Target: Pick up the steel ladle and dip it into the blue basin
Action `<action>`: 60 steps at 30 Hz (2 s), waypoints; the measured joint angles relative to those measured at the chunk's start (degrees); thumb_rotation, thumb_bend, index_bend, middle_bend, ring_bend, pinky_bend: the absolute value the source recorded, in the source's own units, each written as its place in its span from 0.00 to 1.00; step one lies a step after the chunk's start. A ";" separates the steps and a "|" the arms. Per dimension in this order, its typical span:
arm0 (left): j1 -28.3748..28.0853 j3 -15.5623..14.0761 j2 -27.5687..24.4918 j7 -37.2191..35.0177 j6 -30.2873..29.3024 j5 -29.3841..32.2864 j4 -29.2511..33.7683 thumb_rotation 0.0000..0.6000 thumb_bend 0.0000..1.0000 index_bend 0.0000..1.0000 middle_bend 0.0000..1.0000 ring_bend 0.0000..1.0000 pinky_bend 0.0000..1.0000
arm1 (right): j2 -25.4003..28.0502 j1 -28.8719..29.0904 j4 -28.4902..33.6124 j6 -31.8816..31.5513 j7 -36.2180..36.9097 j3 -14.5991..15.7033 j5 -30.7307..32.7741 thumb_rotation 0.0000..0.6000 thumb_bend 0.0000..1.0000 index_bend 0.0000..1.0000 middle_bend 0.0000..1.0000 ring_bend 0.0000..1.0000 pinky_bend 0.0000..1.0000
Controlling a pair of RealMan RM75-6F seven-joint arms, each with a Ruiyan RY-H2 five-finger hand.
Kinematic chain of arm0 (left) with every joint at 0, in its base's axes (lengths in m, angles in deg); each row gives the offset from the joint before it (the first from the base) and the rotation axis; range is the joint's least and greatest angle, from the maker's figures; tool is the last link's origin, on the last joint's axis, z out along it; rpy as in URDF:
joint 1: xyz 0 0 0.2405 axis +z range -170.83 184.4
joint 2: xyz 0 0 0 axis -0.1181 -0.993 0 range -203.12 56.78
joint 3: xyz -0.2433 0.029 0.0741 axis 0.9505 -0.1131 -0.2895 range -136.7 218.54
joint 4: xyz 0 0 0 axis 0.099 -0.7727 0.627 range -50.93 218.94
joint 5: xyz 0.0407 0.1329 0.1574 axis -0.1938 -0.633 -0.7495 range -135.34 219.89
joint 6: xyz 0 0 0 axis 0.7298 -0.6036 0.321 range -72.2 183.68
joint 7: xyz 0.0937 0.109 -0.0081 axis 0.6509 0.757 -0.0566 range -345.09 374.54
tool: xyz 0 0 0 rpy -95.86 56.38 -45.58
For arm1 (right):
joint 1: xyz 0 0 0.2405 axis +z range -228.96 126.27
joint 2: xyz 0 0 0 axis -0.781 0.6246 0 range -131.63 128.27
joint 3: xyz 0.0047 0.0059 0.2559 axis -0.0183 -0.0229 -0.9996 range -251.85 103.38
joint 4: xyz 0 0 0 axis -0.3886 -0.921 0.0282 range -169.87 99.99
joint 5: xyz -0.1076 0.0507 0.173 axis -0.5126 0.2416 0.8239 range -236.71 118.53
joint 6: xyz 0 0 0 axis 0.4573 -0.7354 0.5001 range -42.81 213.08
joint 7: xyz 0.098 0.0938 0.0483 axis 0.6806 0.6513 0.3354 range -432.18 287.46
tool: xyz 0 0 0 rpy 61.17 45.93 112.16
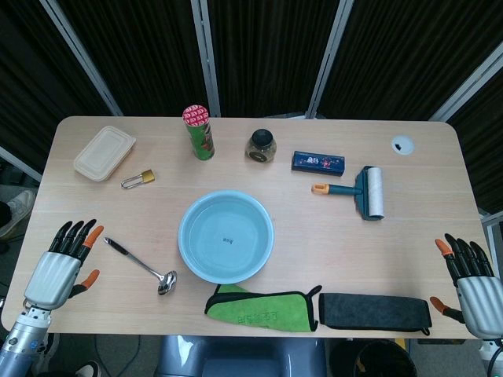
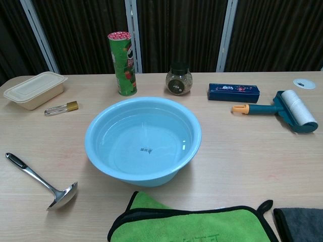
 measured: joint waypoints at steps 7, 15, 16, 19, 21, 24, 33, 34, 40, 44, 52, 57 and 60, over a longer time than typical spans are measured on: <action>-0.38 0.47 0.80 -0.12 1.39 1.44 -0.43 1.00 0.28 0.11 0.00 0.00 0.00 | -0.08 0.13 0.00 0.15 0.19 -0.23 0.31 1.00 0.00 0.00 0.00 0.00 0.00; -3.69 2.07 1.90 -6.91 6.93 3.60 -5.98 1.00 0.30 0.35 0.00 0.00 0.00 | -0.75 0.73 -0.39 1.17 0.33 -1.19 1.95 1.00 0.00 0.00 0.00 0.00 0.00; -4.33 2.12 1.77 -7.79 8.58 4.00 -6.32 1.00 0.30 0.36 0.00 0.00 0.00 | -0.82 0.80 -0.44 1.15 0.43 -1.35 2.08 1.00 0.00 0.00 0.00 0.00 0.00; -6.91 2.13 0.81 -10.65 15.01 5.12 -6.80 1.00 0.30 0.39 0.00 0.00 0.00 | -1.05 0.98 -0.57 1.25 0.49 -1.57 2.29 1.00 0.00 0.00 0.00 0.00 0.00; -9.10 2.11 0.00 -12.22 19.51 5.75 -6.86 1.00 0.30 0.40 0.00 0.00 0.00 | -1.18 1.15 -0.58 1.59 0.36 -1.58 2.35 1.00 0.00 0.00 0.00 0.00 0.00; -12.21 2.03 -0.83 -14.21 24.63 6.58 -6.68 1.00 0.29 0.42 0.00 0.00 0.00 | -1.36 1.30 -0.58 1.70 0.10 -1.53 2.16 1.00 0.00 0.00 0.00 0.00 0.00; -14.50 1.08 0.50 -14.18 28.28 8.10 -8.24 1.00 0.30 0.45 0.00 0.00 0.00 | -1.42 1.78 -0.77 2.80 0.03 -1.26 2.08 1.00 0.00 0.00 0.00 0.00 0.00; -14.62 0.99 0.63 -13.91 28.70 8.30 -8.37 1.00 0.30 0.45 0.00 0.00 0.00 | -1.40 1.79 -0.86 2.70 0.06 -1.24 2.03 1.00 0.00 0.00 0.00 0.00 0.00; -15.28 0.22 2.01 -12.25 29.90 8.70 -9.46 1.00 0.30 0.46 0.00 0.00 0.00 | -1.28 1.63 -1.08 2.21 0.42 -1.25 1.98 1.00 0.00 0.00 0.00 0.00 0.00; -15.45 -0.31 2.93 -11.82 30.12 8.36 -11.22 1.00 0.32 0.46 0.00 0.00 0.00 | -1.08 1.32 -1.17 1.59 0.86 -1.23 1.90 1.00 0.00 0.00 0.00 0.00 0.00; -15.21 -0.30 8.71 -8.31 28.01 8.36 -17.92 1.00 0.32 0.46 0.00 0.00 0.00 | -1.04 0.95 -1.10 1.10 0.51 -1.31 2.23 1.00 0.00 0.00 0.00 0.00 0.00; -14.83 -0.55 10.39 -5.53 26.37 7.86 -19.65 1.00 0.34 0.44 0.00 0.00 0.00 | -0.95 1.10 -1.23 1.30 1.10 -1.49 2.48 1.00 0.00 0.00 0.00 0.00 0.00; -14.66 -0.65 11.48 -4.08 25.78 7.80 -20.36 1.00 0.35 0.45 0.00 0.00 0.00 | -0.87 1.09 -1.28 1.07 1.65 -1.62 2.52 1.00 0.00 0.00 0.00 0.00 0.00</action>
